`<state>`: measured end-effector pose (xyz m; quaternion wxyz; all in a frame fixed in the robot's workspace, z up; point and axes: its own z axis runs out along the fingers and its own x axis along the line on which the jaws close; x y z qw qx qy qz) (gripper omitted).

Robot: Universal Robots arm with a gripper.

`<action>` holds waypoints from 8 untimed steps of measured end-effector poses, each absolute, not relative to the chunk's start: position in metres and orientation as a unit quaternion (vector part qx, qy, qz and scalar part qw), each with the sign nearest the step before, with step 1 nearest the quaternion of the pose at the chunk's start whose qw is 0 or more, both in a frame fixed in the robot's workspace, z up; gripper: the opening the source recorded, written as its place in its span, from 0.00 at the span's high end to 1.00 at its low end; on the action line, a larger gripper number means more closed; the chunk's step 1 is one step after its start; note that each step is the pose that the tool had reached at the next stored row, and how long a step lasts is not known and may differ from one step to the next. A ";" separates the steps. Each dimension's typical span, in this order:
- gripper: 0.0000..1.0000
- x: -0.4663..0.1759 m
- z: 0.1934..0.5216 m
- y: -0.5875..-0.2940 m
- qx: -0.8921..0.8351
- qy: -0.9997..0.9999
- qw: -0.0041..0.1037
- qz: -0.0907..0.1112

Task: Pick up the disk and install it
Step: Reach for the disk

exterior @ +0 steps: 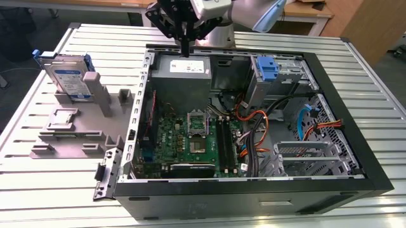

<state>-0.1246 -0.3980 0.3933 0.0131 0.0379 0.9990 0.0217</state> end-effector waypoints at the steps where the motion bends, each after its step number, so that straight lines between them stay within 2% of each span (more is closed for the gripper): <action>1: 0.90 -0.125 0.393 -0.397 0.038 0.999 0.013 0.022; 8: 0.90 -0.128 0.393 -0.392 0.038 0.999 0.013 0.022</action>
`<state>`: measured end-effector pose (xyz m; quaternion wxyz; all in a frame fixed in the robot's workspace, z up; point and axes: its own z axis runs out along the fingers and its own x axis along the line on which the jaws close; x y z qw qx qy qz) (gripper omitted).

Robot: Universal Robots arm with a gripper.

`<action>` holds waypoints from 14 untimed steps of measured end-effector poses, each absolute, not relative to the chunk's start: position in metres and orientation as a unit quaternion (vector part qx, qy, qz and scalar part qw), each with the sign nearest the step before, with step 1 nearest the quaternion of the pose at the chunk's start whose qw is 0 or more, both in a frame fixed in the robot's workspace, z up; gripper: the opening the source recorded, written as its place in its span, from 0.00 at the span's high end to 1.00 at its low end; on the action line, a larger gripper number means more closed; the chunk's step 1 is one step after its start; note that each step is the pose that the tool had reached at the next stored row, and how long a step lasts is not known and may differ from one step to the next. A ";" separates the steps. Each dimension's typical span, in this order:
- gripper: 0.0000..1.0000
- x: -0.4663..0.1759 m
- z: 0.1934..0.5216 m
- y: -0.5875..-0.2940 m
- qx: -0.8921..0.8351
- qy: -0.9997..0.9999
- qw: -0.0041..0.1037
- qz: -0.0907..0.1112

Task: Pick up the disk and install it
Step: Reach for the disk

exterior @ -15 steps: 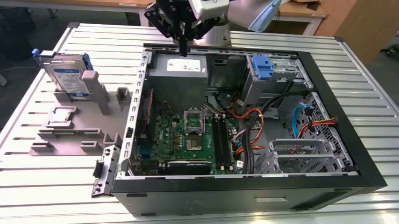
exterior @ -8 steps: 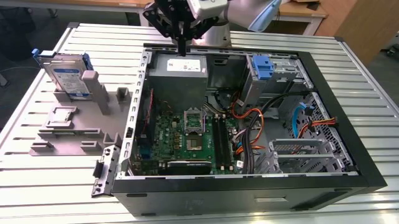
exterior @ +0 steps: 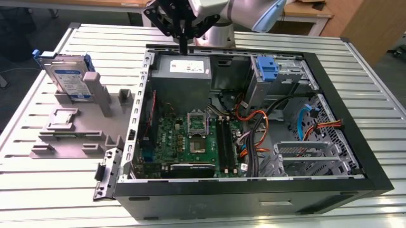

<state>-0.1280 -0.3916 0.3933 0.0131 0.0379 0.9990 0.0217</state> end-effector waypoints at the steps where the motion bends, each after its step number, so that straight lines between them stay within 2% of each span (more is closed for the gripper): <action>1: 0.90 -0.129 0.393 -0.391 0.038 0.999 0.013 0.022; 14: 0.90 -0.138 0.393 -0.375 0.038 0.999 0.013 0.022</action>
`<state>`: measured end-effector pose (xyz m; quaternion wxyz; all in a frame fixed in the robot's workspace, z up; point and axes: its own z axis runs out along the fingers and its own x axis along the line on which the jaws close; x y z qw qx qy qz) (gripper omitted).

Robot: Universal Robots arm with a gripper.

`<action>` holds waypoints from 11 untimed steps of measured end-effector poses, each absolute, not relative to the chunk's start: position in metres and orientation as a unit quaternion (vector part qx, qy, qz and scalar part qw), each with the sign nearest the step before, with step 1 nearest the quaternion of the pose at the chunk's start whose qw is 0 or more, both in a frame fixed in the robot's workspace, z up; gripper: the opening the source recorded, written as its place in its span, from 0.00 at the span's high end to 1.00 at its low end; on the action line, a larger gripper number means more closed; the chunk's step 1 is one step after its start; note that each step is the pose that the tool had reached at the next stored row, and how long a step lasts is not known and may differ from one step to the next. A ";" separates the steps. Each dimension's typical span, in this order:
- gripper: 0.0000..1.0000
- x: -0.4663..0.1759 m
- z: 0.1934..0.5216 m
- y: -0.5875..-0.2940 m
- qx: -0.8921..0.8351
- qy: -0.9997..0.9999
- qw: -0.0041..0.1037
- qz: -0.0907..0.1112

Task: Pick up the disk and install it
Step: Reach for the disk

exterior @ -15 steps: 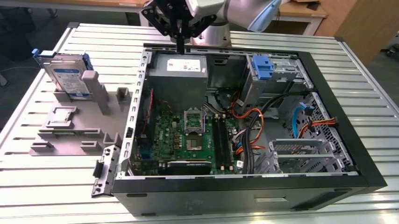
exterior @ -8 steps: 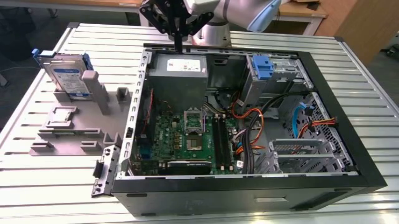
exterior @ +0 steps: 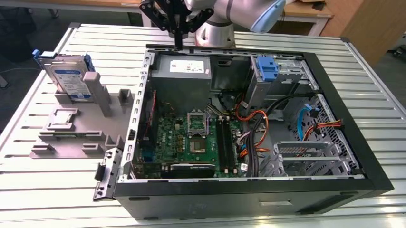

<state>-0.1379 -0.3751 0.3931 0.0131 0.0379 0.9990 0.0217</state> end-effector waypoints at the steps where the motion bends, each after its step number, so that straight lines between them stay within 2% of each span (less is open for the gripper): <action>1: 0.90 -0.139 0.393 -0.375 0.038 0.999 0.013 0.022; 11: 0.90 -0.155 0.393 -0.374 0.038 0.999 0.013 0.022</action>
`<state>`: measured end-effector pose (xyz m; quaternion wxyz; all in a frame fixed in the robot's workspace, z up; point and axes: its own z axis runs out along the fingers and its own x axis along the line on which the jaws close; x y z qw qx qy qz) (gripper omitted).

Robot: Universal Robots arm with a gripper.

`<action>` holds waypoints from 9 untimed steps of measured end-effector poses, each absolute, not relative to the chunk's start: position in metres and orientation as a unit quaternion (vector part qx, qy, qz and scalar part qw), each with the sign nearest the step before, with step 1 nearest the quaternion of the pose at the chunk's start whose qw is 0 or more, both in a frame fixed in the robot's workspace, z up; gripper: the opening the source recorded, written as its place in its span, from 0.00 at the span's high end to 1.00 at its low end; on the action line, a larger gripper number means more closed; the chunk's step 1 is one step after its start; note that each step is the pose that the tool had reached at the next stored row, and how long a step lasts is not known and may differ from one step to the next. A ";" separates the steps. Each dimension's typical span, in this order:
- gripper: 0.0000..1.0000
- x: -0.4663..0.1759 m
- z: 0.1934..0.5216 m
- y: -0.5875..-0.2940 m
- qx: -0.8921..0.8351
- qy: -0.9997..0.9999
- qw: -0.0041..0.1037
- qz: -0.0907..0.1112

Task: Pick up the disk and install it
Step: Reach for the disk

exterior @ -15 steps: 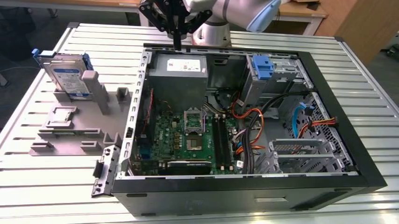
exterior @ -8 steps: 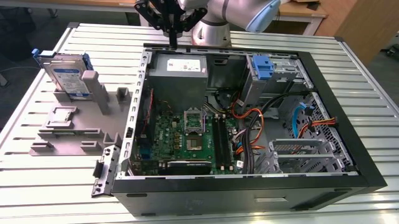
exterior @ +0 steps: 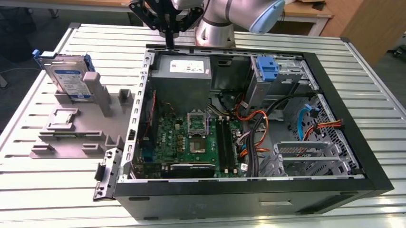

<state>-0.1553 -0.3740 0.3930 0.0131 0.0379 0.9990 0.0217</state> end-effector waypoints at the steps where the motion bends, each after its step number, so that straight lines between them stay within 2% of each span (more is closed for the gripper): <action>1: 0.90 -0.157 0.393 -0.374 0.038 0.999 0.013 0.022; 9: 0.90 -0.168 0.393 -0.374 0.038 0.999 0.013 0.022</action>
